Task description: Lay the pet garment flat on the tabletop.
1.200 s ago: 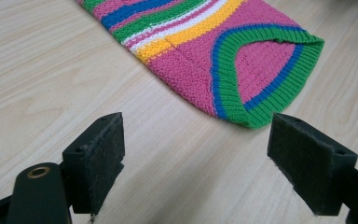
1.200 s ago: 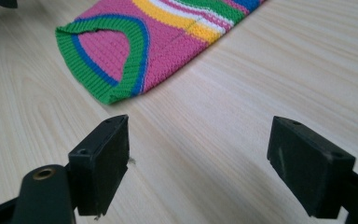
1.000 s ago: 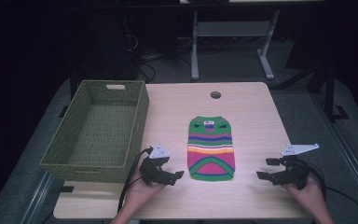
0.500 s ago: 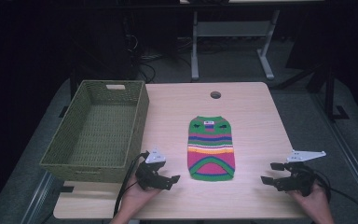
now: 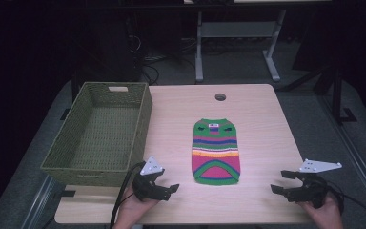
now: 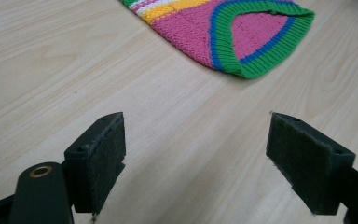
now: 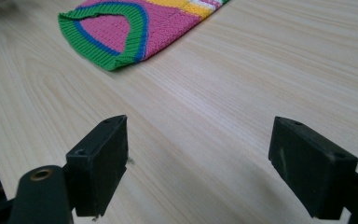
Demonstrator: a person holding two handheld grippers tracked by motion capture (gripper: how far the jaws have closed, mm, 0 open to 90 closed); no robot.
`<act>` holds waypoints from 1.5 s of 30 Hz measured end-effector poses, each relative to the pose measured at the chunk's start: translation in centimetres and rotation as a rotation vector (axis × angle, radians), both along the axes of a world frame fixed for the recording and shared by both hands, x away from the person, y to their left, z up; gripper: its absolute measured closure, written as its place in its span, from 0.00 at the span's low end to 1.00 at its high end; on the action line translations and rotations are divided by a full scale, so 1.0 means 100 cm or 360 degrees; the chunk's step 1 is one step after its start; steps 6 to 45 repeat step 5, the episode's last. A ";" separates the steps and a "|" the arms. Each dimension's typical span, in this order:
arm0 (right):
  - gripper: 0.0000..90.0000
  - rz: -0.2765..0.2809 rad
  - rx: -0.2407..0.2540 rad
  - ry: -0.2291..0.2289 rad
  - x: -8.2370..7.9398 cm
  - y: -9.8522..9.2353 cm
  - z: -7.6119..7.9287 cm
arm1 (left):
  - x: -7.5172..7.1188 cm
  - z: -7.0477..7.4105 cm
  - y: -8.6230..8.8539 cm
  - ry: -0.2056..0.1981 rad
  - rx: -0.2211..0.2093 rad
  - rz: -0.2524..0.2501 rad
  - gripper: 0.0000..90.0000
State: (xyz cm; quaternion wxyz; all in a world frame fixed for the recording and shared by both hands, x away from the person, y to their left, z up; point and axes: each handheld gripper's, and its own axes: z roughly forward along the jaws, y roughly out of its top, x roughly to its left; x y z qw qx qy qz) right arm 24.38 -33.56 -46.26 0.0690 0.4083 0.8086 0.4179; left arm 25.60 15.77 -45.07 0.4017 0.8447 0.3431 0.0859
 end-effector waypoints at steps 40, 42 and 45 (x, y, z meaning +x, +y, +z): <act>0.19 -0.0029 0.0004 -0.0011 -0.007 -0.001 -0.007 | -0.005 0.002 -0.002 -0.0021 0.0029 -0.0025 0.21; 0.19 -0.0029 0.0004 -0.0011 -0.007 -0.001 -0.007 | -0.005 0.002 -0.002 -0.0021 0.0029 -0.0025 0.21; 0.19 -0.0029 0.0004 -0.0011 -0.007 -0.001 -0.007 | -0.005 0.002 -0.002 -0.0021 0.0029 -0.0025 0.21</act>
